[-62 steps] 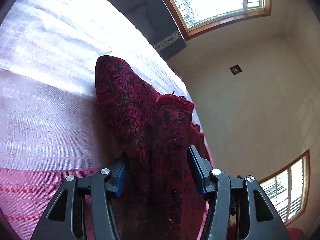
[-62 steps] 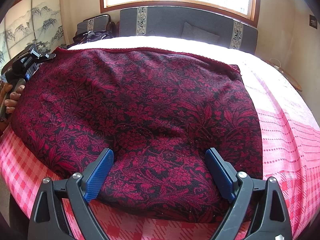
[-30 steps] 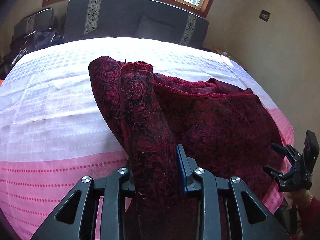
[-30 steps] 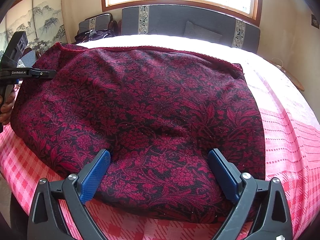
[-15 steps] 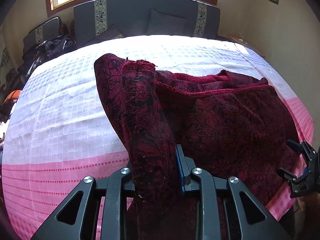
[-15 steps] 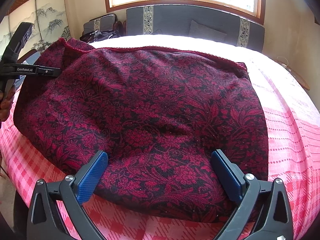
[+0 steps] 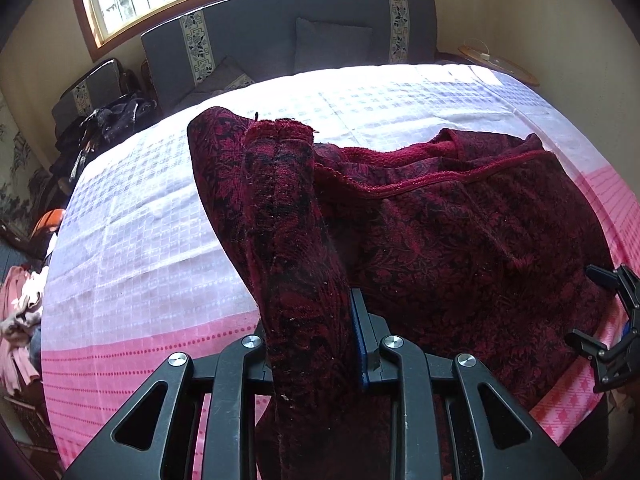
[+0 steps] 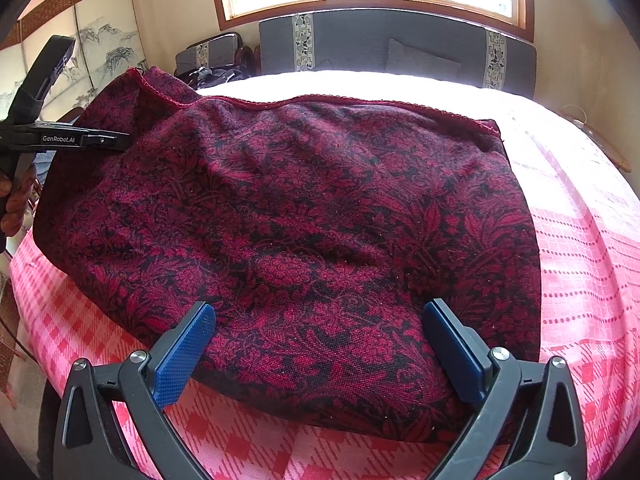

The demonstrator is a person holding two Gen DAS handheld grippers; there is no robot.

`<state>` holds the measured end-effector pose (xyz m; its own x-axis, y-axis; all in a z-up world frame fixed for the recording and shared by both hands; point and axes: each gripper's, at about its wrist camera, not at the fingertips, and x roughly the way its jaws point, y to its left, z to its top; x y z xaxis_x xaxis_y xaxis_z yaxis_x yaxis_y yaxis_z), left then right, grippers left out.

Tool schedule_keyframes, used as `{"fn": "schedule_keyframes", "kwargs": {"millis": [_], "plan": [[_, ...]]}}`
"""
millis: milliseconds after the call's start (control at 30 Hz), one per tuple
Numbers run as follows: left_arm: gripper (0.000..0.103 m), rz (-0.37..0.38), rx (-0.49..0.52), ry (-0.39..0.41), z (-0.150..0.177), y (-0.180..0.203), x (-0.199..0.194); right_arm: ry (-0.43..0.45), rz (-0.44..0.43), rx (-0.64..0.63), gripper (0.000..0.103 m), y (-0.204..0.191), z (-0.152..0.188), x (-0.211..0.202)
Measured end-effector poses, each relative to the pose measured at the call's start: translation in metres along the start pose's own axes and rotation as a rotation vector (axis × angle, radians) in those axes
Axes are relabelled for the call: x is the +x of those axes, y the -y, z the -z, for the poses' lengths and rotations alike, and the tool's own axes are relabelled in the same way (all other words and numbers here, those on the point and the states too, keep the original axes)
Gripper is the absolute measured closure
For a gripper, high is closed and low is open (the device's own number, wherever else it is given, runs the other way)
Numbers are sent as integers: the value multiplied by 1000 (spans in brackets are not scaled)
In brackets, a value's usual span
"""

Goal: Fold small clothes

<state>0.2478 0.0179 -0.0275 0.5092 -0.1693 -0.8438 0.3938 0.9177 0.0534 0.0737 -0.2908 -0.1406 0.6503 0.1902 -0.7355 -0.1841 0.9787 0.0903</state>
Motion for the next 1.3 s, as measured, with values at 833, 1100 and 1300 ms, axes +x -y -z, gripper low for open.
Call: {"fn": "schedule_keyframes", "kwargs": {"millis": [833, 1100, 1300], "plan": [[81, 222, -177, -95, -36, -3, -32, -5, -403, 184, 84, 10, -91, 23], [81, 296, -244, -130, -39, -1, -34, -160, -499, 366, 92, 0, -138, 124], [81, 349, -247, -166, -54, 28, -37, -181, -513, 380, 97, -1, -151, 142]]}}
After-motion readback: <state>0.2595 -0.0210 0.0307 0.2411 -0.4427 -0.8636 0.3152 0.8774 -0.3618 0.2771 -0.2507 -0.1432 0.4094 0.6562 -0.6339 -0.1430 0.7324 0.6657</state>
